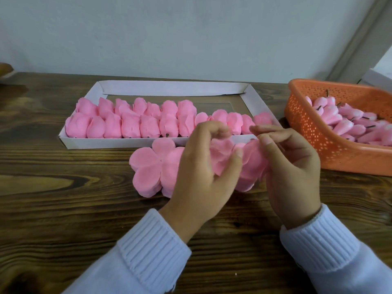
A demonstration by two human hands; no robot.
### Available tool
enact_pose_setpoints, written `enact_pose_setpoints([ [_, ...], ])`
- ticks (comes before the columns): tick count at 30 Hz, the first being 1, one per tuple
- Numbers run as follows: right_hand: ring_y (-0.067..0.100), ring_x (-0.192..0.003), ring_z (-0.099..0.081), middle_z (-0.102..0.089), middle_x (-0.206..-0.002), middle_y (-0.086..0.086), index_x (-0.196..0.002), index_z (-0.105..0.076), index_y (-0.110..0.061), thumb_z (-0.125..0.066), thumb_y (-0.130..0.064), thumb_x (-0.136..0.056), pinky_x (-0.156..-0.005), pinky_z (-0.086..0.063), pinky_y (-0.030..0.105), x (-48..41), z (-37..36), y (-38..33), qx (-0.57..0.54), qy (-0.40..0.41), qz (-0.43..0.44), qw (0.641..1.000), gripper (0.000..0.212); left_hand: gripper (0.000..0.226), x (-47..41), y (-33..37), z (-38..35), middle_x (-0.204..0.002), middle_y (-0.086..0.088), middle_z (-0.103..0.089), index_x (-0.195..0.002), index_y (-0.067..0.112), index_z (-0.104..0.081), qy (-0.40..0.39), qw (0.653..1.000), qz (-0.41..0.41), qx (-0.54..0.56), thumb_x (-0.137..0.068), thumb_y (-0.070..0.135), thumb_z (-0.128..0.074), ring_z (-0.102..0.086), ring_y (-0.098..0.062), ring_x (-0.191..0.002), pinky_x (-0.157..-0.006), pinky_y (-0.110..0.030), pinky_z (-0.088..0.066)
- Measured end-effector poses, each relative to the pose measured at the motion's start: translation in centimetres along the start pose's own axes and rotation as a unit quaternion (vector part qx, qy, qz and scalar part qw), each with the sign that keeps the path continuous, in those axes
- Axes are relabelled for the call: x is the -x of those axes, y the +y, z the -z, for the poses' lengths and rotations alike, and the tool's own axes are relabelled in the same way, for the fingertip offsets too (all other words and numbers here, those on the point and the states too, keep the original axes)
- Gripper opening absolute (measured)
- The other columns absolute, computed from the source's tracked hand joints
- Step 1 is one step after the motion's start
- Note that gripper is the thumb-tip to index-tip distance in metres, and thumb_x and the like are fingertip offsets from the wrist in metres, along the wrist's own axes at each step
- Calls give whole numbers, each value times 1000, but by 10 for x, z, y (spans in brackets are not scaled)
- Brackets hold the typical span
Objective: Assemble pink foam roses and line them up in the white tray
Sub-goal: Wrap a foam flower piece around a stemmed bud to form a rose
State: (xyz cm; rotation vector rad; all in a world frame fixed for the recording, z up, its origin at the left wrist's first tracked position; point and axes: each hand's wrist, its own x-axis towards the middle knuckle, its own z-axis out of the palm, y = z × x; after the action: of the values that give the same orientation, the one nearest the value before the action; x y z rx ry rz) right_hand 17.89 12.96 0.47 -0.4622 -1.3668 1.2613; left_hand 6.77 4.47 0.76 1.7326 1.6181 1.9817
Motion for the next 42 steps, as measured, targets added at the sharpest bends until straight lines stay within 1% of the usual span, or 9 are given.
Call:
enact_pose_setpoints([
  [2,29,-106,-63,-70,-97,6,-75,-60,-8,-63,-8,-81,-92,-49,41,0,0,1,4,1,-6,1000,7,17,-1,-1,2,-80,-1,-59,-98,12,-48,20,1000,13,8,-87,7,-59,-60,-8,-78,-74,-19,-49],
  [5,28,-106,-63,-70,-97,5,-73,-61,-12,-61,-6,-82,-94,-48,41,0,0,-1,-20,17,-16,1000,11,19,2,-1,2,-70,4,-60,-91,14,-46,-29,998,54,-16,-81,8,-60,-59,-7,-68,-64,-18,-48],
  [8,27,-106,-64,-71,-95,5,-74,-60,-11,-59,-5,-83,-96,-48,40,-1,1,-1,-35,30,-16,999,11,26,5,0,-1,-73,7,-68,-95,24,-42,-102,988,83,-76,-78,24,-62,-63,-7,-73,-68,-29,-51],
  [10,29,-107,-63,-70,-96,6,-73,-59,-11,-58,-5,-84,-97,-48,42,-1,1,-2,-37,36,-15,999,12,28,6,0,-3,-75,9,-70,-95,27,-42,-97,989,91,-68,-78,28,-65,-64,-4,-75,-71,-24,-50],
  [15,25,-101,-65,-71,-94,5,-76,-58,-9,-57,-3,-86,-97,-49,39,-1,0,-2,-50,43,-13,998,11,34,2,0,-5,-81,8,-72,-98,18,-49,-41,986,156,44,-79,12,-76,-65,-1,-78,-72,-10,-43],
  [20,25,-102,-65,-72,-92,5,-74,-61,-12,-59,-4,-85,-95,-49,35,-2,0,-1,-67,44,-17,997,13,39,-3,2,-2,-87,8,-75,-103,23,-49,-23,968,208,136,-79,9,-76,-68,-7,-84,-77,-22,-47],
  [25,23,-100,-66,-72,-93,4,-69,-67,-21,-59,-6,-84,-93,-50,35,-2,0,0,-76,35,-19,996,22,45,-3,1,-3,-100,1,-72,-109,22,-49,-33,965,215,144,-78,8,-78,-67,-7,-92,-79,-22,-47],
  [35,19,-99,-67,-73,-91,0,-67,-69,-24,-58,-4,-84,-92,-51,33,-2,-1,1,-68,24,-11,997,28,50,-1,5,-4,-86,-5,-73,-113,22,-50,-82,940,207,257,-72,5,-75,-66,-13,-77,-73,-24,-54],
  [42,20,-95,-66,-70,-93,4,-70,-64,-18,-62,-8,-82,-94,-50,39,-2,1,1,-20,54,-18,998,16,38,2,7,-3,-71,10,-67,-107,19,-61,-55,997,56,-7,-74,11,-78,-62,-1,-69,-71,-7,-40],
])
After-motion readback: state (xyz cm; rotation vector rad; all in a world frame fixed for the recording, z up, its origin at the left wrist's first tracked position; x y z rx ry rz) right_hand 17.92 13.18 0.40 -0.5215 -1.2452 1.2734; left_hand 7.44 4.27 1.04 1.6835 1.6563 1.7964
